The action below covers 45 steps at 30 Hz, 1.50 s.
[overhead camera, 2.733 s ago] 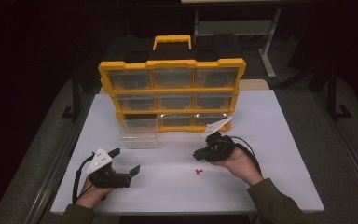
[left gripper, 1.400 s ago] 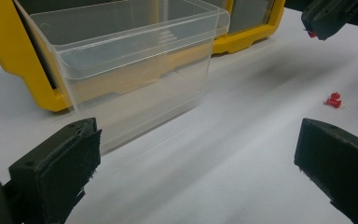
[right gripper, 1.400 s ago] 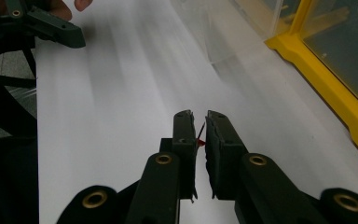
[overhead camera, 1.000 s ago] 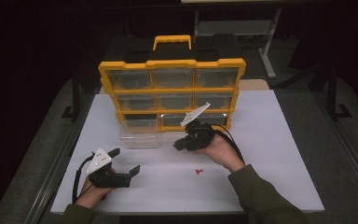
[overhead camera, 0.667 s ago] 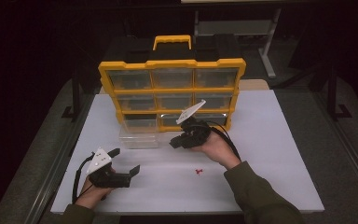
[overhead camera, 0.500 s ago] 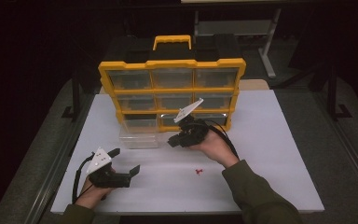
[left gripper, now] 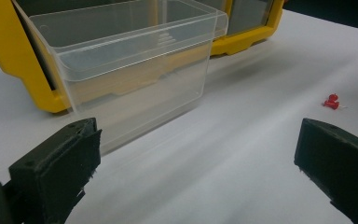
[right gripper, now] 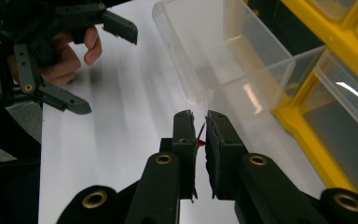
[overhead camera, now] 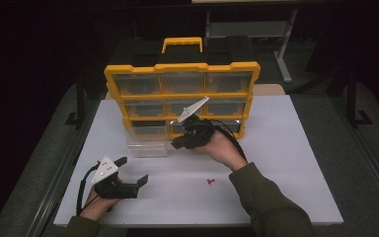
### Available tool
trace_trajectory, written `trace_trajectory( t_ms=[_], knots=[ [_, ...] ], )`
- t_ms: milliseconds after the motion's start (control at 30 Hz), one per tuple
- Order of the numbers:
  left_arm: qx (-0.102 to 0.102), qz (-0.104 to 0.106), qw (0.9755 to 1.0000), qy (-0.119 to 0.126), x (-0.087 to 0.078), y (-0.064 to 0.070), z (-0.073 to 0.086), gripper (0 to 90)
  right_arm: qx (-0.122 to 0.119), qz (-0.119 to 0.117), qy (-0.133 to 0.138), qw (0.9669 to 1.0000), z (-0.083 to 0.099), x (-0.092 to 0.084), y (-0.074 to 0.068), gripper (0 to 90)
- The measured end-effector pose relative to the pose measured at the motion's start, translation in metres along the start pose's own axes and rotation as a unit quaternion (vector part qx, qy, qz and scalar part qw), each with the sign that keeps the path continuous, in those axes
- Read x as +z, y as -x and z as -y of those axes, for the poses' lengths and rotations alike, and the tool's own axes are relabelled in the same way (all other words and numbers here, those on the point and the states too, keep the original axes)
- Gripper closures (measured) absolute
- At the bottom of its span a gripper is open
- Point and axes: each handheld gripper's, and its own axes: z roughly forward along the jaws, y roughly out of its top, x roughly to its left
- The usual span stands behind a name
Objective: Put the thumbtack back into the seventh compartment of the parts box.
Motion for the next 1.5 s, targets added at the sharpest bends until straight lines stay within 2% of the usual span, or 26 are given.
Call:
trace_trajectory(
  t_ms=[467,833,1133,1300,1500],
  knots=[
    [0.002,0.001,1.0,-0.002,0.0,0.0,0.0,0.0,-0.001,0.0,0.007,1.0,-0.021,0.006,0.003,81.7],
    [0.004,0.0,1.0,-0.002,0.0,0.0,0.0,0.0,-0.008,0.0,0.006,0.9999,-0.033,0.018,0.007,81.6],
    [0.004,0.0,1.0,-0.003,0.0,-0.001,0.0,0.0,-0.012,0.001,-0.001,0.9999,-0.041,0.03,0.012,81.6],
    [0.005,0.001,1.0,-0.003,-0.001,-0.001,0.0,0.0,0.0,0.002,-0.013,0.9999,-0.047,0.037,0.011,81.6],
    [0.013,-0.001,0.9999,-0.005,-0.002,-0.002,-0.001,0.0,-0.006,0.006,-0.022,0.9997,-0.052,0.046,0.013,81.6]
  ],
)
